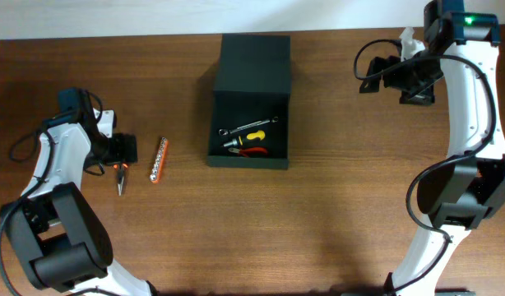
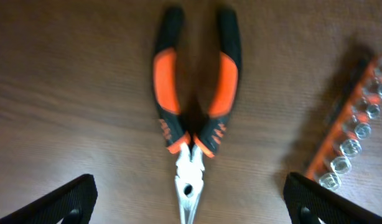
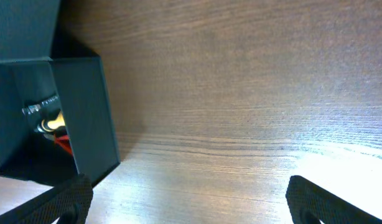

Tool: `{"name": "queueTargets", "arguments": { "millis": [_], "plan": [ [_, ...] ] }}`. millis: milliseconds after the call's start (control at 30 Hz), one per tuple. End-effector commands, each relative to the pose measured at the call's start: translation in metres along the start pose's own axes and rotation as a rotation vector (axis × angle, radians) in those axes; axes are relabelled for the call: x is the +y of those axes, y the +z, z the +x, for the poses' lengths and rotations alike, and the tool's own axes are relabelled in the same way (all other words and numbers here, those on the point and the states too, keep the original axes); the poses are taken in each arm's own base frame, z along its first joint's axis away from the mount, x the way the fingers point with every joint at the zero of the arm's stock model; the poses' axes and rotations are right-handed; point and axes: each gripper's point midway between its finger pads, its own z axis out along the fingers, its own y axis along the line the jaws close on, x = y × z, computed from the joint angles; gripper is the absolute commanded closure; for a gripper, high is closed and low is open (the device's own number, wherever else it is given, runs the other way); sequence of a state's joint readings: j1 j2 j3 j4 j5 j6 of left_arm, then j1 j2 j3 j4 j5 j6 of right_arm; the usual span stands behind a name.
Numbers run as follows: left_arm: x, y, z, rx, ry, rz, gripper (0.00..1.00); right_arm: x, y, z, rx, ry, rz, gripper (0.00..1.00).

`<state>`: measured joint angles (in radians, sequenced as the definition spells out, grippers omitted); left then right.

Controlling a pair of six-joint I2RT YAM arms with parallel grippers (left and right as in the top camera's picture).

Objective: Pack container
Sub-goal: 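Lower left gripper onto the orange-black pliers and close on them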

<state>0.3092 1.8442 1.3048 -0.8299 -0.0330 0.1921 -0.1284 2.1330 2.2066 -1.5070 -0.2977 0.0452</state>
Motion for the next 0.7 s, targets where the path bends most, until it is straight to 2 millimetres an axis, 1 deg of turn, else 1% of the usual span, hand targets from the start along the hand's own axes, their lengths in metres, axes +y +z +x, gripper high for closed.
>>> {"name": "queueTargets", "arguments": {
  "millis": [0, 200, 333, 433, 533, 600, 667],
  "plan": [
    [0.014, -0.003, -0.009, -0.023, 0.034, -0.072, 0.02, 0.001, 0.004, 0.002, 0.013, -0.002, -0.006, 0.01],
    [0.011, 0.003, -0.002, 0.01, 0.007, -0.058, 0.03, 0.001, 0.004, 0.002, 0.013, -0.002, -0.006, 0.01],
    [0.01, 0.016, -0.001, 0.032, 0.069, -0.052, 0.03, 0.001, 0.004, 0.002, 0.013, -0.002, -0.006, 0.01],
    [0.011, 0.026, -0.001, 0.045, 0.07, -0.049, 0.03, 0.001, 0.004, 0.002, 0.013, -0.002, -0.006, 0.01],
    [0.004, 0.037, -0.001, 0.05, 0.07, -0.013, 0.03, 0.001, 0.004, 0.003, 0.017, -0.001, -0.006, 0.01],
    [0.003, 0.043, -0.001, 0.057, 0.07, -0.005, 0.06, 0.001, 0.004, 0.003, 0.017, -0.002, -0.006, 0.01],
    [0.003, 0.047, -0.002, 0.055, 0.07, -0.004, 0.07, 0.002, 0.004, 0.003, 0.016, -0.002, -0.006, 0.01]
  ]
}}
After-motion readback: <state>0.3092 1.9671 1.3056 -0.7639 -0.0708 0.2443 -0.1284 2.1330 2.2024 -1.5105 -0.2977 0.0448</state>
